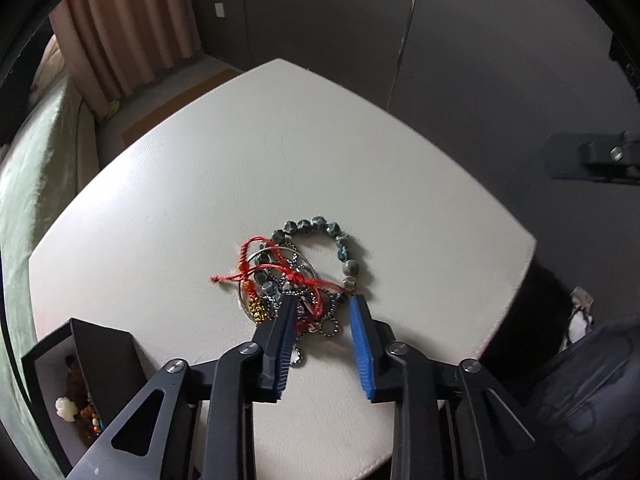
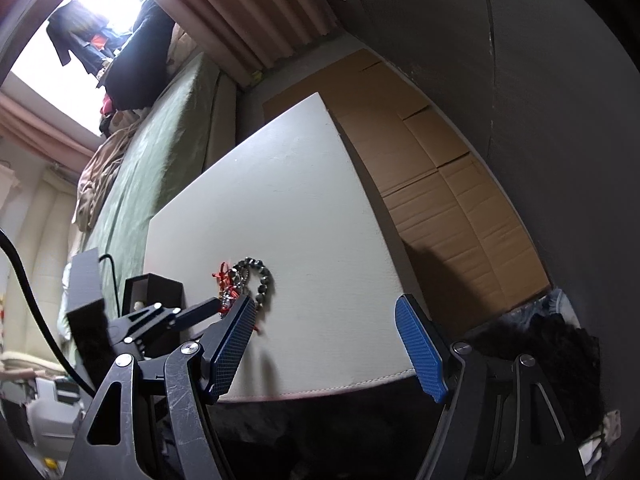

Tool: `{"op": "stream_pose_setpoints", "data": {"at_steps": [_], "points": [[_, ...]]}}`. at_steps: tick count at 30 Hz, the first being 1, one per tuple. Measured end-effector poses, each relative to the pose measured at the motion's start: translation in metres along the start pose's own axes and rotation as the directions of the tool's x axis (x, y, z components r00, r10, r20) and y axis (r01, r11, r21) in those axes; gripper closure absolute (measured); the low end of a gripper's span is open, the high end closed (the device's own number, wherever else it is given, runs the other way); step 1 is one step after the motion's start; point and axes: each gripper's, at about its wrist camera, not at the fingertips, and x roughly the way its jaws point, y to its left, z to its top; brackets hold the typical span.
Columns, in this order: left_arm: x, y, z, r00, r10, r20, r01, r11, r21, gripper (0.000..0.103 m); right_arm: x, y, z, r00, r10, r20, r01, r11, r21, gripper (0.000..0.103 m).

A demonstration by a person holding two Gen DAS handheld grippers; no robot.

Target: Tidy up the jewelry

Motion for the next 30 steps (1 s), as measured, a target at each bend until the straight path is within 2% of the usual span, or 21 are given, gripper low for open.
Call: {"op": "stream_pose_setpoints", "data": {"at_steps": [1, 3, 4, 5, 7, 16, 20, 23, 24, 25, 26, 28, 30], "points": [[0.0, -0.001, 0.0, 1.0, 0.01, 0.003, -0.01, 1.0, 0.007, 0.078, 0.0, -0.001, 0.0, 1.0, -0.001, -0.001, 0.001, 1.0, 0.002, 0.03], [0.0, -0.001, 0.0, 1.0, 0.025, 0.006, -0.025, 1.0, 0.009, 0.088, 0.0, -0.002, 0.0, 1.0, -0.002, -0.002, 0.002, 1.0, 0.007, 0.03], [0.0, 0.0, 0.0, 1.0, 0.026, 0.007, -0.026, 1.0, 0.005, 0.097, 0.0, -0.003, 0.001, 1.0, 0.001, -0.001, -0.001, 1.0, 0.009, 0.03], [-0.001, 0.002, 0.0, 1.0, 0.013, 0.005, -0.013, 1.0, -0.003, 0.101, 0.0, -0.003, 0.001, 1.0, 0.0, -0.002, 0.0, 1.0, 0.009, 0.03], [-0.006, 0.007, 0.0, 0.999, -0.027, 0.022, 0.028, 0.999, -0.026, 0.101, 0.002, -0.001, 0.002, 1.0, 0.0, -0.006, 0.0, 1.0, 0.007, 0.03], [-0.036, 0.033, 0.002, 0.992, -0.055, 0.114, 0.067, 0.992, -0.106, 0.103, 0.018, 0.025, 0.001, 0.999, 0.016, -0.034, -0.017, 0.999, -0.032, 0.03], [-0.029, 0.024, 0.001, 0.995, -0.073, 0.071, 0.078, 0.995, -0.068, 0.103, 0.024, 0.039, 0.0, 0.999, 0.03, -0.045, -0.032, 0.998, -0.051, 0.03], [-0.021, 0.021, 0.001, 0.998, -0.057, 0.035, 0.059, 0.996, -0.067, 0.102, 0.024, 0.043, -0.001, 0.999, 0.035, -0.041, -0.036, 0.998, -0.046, 0.03], [-0.021, 0.021, -0.001, 0.998, -0.046, 0.035, 0.049, 0.996, -0.069, 0.099, 0.023, 0.042, -0.001, 0.999, 0.034, -0.039, -0.036, 0.998, -0.044, 0.03], [-0.021, 0.02, -0.001, 0.999, -0.038, 0.034, 0.04, 0.997, -0.063, 0.085, 0.022, 0.04, 0.0, 0.999, 0.033, -0.034, -0.034, 0.999, -0.038, 0.03], [-0.022, 0.02, -0.002, 0.999, -0.039, 0.035, 0.041, 0.997, -0.059, 0.058, 0.02, 0.038, 0.0, 0.999, 0.033, -0.029, -0.034, 0.999, -0.032, 0.03], [-0.024, 0.018, -0.002, 0.998, -0.042, 0.054, 0.045, 0.997, -0.059, 0.032, 0.018, 0.033, 0.001, 0.999, 0.03, -0.023, -0.03, 0.999, -0.018, 0.03], [-0.026, 0.015, -0.001, 0.997, -0.036, 0.072, 0.04, 0.998, -0.058, 0.032, 0.017, 0.027, 0.002, 0.999, 0.025, -0.024, -0.026, 1.0, -0.001, 0.03]]}}
